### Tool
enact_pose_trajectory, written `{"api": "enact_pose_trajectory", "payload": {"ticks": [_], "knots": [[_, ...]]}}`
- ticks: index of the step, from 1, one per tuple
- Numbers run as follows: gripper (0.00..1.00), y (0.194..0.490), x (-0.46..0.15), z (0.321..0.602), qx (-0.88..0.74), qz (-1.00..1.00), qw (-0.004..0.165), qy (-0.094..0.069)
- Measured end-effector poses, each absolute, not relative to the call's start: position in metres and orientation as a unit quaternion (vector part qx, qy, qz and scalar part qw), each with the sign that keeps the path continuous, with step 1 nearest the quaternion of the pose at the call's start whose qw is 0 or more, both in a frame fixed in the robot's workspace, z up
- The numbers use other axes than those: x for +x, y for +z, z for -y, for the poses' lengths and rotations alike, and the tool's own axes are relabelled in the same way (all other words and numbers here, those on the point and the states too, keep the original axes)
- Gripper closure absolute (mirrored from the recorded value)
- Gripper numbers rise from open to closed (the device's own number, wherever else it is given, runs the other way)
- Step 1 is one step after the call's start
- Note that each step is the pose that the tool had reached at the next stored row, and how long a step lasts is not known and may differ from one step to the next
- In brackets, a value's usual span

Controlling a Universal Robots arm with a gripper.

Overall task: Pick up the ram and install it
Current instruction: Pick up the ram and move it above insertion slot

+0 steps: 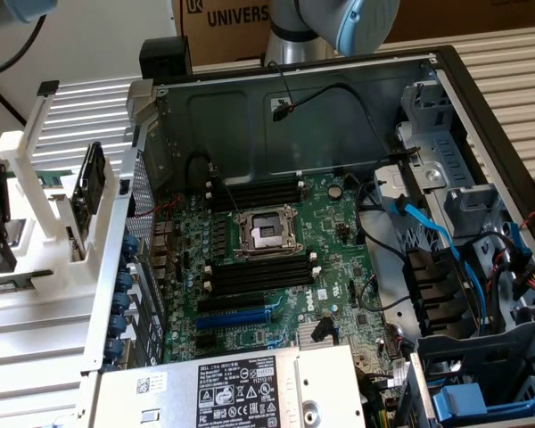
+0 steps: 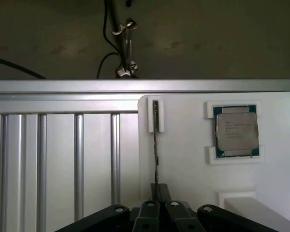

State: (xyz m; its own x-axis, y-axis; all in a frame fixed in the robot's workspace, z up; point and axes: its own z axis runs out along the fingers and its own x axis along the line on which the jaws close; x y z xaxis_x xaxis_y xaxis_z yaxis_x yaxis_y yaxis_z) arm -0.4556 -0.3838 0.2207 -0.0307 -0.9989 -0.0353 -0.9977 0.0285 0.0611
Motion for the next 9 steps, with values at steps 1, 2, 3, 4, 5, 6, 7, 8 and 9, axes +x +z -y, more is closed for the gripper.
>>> {"api": "enact_pose_trajectory", "payload": {"ticks": [1, 2, 3, 4, 5, 6, 7, 8, 9], "knots": [[0.89, 0.2207, -0.4555, 0.3838, 0.696, 0.717, 0.009, -0.034], [0.84, 0.2207, -0.4555, 0.3838, 0.696, 0.717, 0.009, -0.034], [0.84, 0.2207, -0.4555, 0.3838, 0.696, 0.717, 0.009, -0.034], [0.84, 0.2207, -0.4556, 0.3838, 0.696, 0.717, 0.009, -0.034], [0.84, 0.2207, -0.4556, 0.3838, 0.696, 0.717, 0.009, -0.034], [0.84, 0.2207, -0.4556, 0.3838, 0.696, 0.717, 0.009, -0.034], [0.84, 0.2206, -0.4556, 0.3838, 0.696, 0.717, 0.009, -0.034], [0.84, 0.2206, -0.4555, 0.3838, 0.696, 0.717, 0.009, -0.034], [0.84, 0.2206, -0.4556, 0.3838, 0.696, 0.717, 0.009, -0.034]]}}
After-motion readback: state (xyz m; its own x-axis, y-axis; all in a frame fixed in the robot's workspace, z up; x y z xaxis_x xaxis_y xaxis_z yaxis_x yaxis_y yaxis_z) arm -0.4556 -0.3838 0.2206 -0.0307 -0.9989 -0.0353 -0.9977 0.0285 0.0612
